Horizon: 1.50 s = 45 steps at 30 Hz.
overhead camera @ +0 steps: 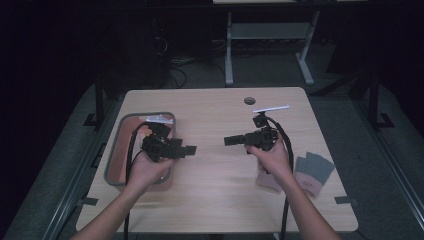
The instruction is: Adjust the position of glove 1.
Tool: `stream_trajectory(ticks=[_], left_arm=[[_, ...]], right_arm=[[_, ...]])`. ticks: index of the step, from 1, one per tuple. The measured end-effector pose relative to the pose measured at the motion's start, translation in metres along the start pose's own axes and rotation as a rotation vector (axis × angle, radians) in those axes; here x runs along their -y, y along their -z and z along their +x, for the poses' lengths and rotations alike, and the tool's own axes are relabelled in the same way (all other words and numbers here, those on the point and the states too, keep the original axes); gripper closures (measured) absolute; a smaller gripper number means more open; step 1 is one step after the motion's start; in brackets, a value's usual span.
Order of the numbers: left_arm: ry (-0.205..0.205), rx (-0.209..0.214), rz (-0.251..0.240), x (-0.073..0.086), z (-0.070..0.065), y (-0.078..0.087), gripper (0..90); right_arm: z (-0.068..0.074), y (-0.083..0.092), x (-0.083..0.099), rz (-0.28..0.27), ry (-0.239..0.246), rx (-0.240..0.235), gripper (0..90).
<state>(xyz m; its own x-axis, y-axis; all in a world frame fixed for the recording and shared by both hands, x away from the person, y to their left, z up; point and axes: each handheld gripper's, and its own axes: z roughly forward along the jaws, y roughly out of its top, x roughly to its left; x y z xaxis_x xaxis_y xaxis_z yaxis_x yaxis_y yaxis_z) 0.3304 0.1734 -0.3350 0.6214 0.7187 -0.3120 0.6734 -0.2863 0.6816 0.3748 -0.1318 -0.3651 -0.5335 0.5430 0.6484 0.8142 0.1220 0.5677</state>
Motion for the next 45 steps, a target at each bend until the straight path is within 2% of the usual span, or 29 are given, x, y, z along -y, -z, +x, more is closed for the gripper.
stream_trajectory(ticks=[12, 22, 38, 45], left_arm=[[-0.046, 0.068, -0.011, -0.007, -0.033, -0.025, 28.0], [-0.071, 0.121, -0.019, -0.009, -0.057, -0.047, 27.2], [-0.102, 0.165, -0.009, -0.008, -0.085, -0.079, 25.5], [-0.116, 0.176, -0.001, -0.005, -0.093, -0.09, 24.6]], right_arm=[[-0.01, 0.023, 0.017, 0.015, 0.037, 0.089, 50.4], [-0.024, 0.051, 0.035, 0.01, 0.033, 0.174, 49.6], [-0.049, 0.085, 0.057, 0.0, 0.008, 0.279, 49.2], [-0.06, 0.099, 0.068, 0.004, -0.007, 0.342, 48.9]])
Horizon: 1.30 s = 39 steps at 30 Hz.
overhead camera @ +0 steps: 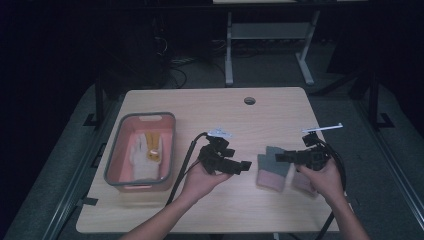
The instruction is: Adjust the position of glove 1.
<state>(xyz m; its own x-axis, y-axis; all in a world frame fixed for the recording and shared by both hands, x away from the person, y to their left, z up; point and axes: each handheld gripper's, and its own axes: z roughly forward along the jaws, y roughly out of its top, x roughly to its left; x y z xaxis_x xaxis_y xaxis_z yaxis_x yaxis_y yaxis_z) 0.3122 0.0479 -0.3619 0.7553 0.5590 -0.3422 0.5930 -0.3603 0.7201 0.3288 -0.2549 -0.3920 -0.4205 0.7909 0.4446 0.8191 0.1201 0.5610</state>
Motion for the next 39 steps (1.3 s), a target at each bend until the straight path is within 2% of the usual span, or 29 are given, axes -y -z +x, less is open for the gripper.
stream_trajectory(ticks=[10, 18, 19, 22, 25, 29, 35, 39], left_arm=[[-0.019, 0.002, 0.015, 0.003, -0.005, -0.017, 22.6], [-0.025, 0.011, 0.021, 0.005, -0.009, -0.025, 22.4], [-0.025, 0.013, 0.021, 0.005, -0.009, -0.026, 22.3], [-0.027, 0.014, 0.023, 0.006, -0.009, -0.027, 22.0], [-0.022, 0.024, 0.032, 0.008, -0.008, -0.029, 21.9], [-0.023, 0.026, 0.037, 0.011, -0.008, -0.03, 21.6], [-0.018, 0.029, 0.045, 0.014, -0.007, -0.034, 21.6], [-0.015, 0.028, 0.051, 0.014, -0.006, -0.036, 21.6]], right_arm=[[-0.022, 0.01, 0.019, 0.021, -0.037, 0.083, 48.7], [-0.035, 0.015, 0.029, 0.033, -0.045, 0.144, 48.8], [-0.036, 0.016, 0.03, 0.04, -0.063, 0.146, 48.9], [-0.041, 0.016, 0.034, 0.061, -0.058, 0.192, 48.9], [-0.045, 0.015, 0.038, 0.067, -0.07, 0.213, 49.3], [-0.05, 0.014, 0.041, 0.088, -0.058, 0.258, 49.9], [-0.056, 0.005, 0.048, 0.134, -0.057, 0.312, 51.4], [-0.056, 0.002, 0.05, 0.142, -0.049, 0.33, 52.8]])
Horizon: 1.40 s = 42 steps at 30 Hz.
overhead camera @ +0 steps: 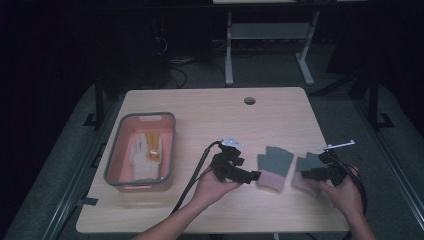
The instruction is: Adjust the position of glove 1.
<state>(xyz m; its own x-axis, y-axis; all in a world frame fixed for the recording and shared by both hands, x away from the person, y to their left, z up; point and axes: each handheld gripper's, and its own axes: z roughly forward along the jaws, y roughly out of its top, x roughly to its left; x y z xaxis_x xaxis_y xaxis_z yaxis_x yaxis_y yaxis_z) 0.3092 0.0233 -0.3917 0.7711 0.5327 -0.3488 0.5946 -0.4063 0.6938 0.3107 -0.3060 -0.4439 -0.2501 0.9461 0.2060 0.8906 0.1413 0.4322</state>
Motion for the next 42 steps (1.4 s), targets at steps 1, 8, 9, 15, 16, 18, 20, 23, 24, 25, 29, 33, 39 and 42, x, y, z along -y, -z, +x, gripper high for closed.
stream_trajectory(ticks=[1, 8, 9, 15, 16, 18, 20, 23, 24, 25, 29, 33, 39, 42], left_arm=[[0.001, 0.0, 0.001, 0.0, 0.0, 0.0, 21.6], [0.004, 0.002, 0.002, 0.002, -0.001, -0.002, 21.6], [0.003, 0.002, 0.002, 0.002, -0.001, -0.003, 21.7], [0.014, 0.002, 0.011, 0.004, 0.002, -0.004, 21.7], [0.013, 0.0, 0.01, 0.004, 0.002, -0.003, 21.7], [0.014, -0.002, 0.005, 0.004, 0.003, -0.003, 21.7], [0.013, -0.006, 0.004, 0.004, 0.004, -0.002, 21.8], [0.021, -0.008, 0.005, 0.004, 0.005, -0.001, 21.8], [0.025, -0.008, 0.004, 0.005, 0.005, -0.001, 21.8], [0.026, -0.008, 0.004, 0.005, 0.005, -0.001, 21.8], [0.026, -0.011, 0.003, 0.005, 0.007, 0.0, 21.8], [0.035, -0.012, 0.002, 0.005, 0.009, -0.001, 21.8], [0.057, -0.013, -0.001, 0.006, 0.015, 0.0, 21.8], [0.06, -0.017, 0.0, 0.006, 0.017, 0.001, 21.8]], right_arm=[[0.0, -0.001, 0.0, 0.0, 0.006, 0.005, 53.5], [0.004, -0.002, 0.0, 0.011, 0.003, 0.013, 69.2], [0.004, -0.002, 0.0, 0.011, -0.003, 0.005, 72.6], [0.003, -0.002, 0.0, 0.007, -0.032, -0.016, 81.5], [0.003, -0.001, 0.0, 0.006, -0.032, -0.019, 81.8], [0.002, 0.0, 0.0, -0.001, -0.036, -0.022, 82.3], [0.003, 0.002, 0.001, 0.0, -0.036, -0.027, 82.3], [0.007, 0.006, 0.0, -0.01, -0.017, -0.021, 82.3], [0.009, 0.008, -0.001, -0.01, -0.015, -0.021, 82.3], [0.011, 0.01, -0.003, -0.014, -0.008, -0.023, 82.3], [0.021, 0.02, -0.011, -0.04, 0.012, -0.045, 82.2], [0.038, 0.02, -0.019, -0.04, 0.039, -0.087, 82.0], [0.059, 0.011, -0.031, -0.028, 0.064, -0.13, 81.9], [0.069, 0.005, -0.035, -0.021, 0.077, -0.147, 81.8]])
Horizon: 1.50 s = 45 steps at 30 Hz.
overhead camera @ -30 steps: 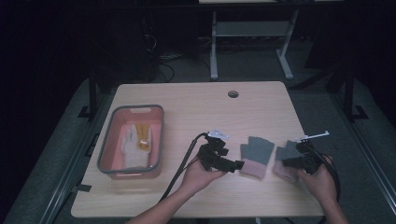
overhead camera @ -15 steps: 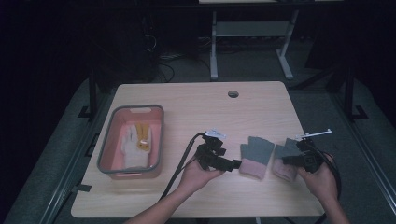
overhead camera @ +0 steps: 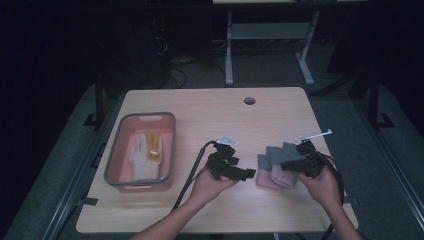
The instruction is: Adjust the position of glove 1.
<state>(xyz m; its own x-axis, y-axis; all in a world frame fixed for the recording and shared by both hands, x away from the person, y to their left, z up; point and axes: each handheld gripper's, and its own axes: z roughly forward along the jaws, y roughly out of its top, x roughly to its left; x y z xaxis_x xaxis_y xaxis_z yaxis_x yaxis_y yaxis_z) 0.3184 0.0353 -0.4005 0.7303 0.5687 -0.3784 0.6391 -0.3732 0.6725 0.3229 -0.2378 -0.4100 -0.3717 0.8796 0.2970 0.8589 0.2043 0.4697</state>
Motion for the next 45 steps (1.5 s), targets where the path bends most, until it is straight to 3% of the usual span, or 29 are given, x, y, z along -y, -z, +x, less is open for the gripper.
stream_trajectory(ticks=[6, 14, 19, 29, 38, 45], left_arm=[[0.011, -0.003, -0.002, 0.0, 0.002, 0.001, 21.9], [0.026, -0.016, -0.021, 0.0, 0.007, 0.003, 23.0], [0.038, -0.009, -0.011, 0.0, 0.007, -0.002, 23.2], [0.047, 0.001, 0.005, -0.008, 0.003, -0.022, 27.8], [0.09, 0.024, 0.031, -0.011, 0.003, -0.047, 34.4], [0.13, 0.042, 0.054, -0.012, 0.005, -0.065, 36.5]], right_arm=[[0.014, -0.013, -0.01, 0.019, 0.017, -0.015, 81.6], [0.018, -0.027, -0.014, 0.048, 0.023, -0.017, 80.3], [0.014, -0.029, -0.014, 0.049, 0.023, -0.019, 74.9], [0.0, -0.009, -0.008, -0.026, -0.033, -0.035, 65.6], [-0.015, -0.001, 0.005, -0.052, -0.084, -0.03, 57.6], [-0.024, -0.003, 0.014, -0.07, -0.13, -0.057, 53.0]])
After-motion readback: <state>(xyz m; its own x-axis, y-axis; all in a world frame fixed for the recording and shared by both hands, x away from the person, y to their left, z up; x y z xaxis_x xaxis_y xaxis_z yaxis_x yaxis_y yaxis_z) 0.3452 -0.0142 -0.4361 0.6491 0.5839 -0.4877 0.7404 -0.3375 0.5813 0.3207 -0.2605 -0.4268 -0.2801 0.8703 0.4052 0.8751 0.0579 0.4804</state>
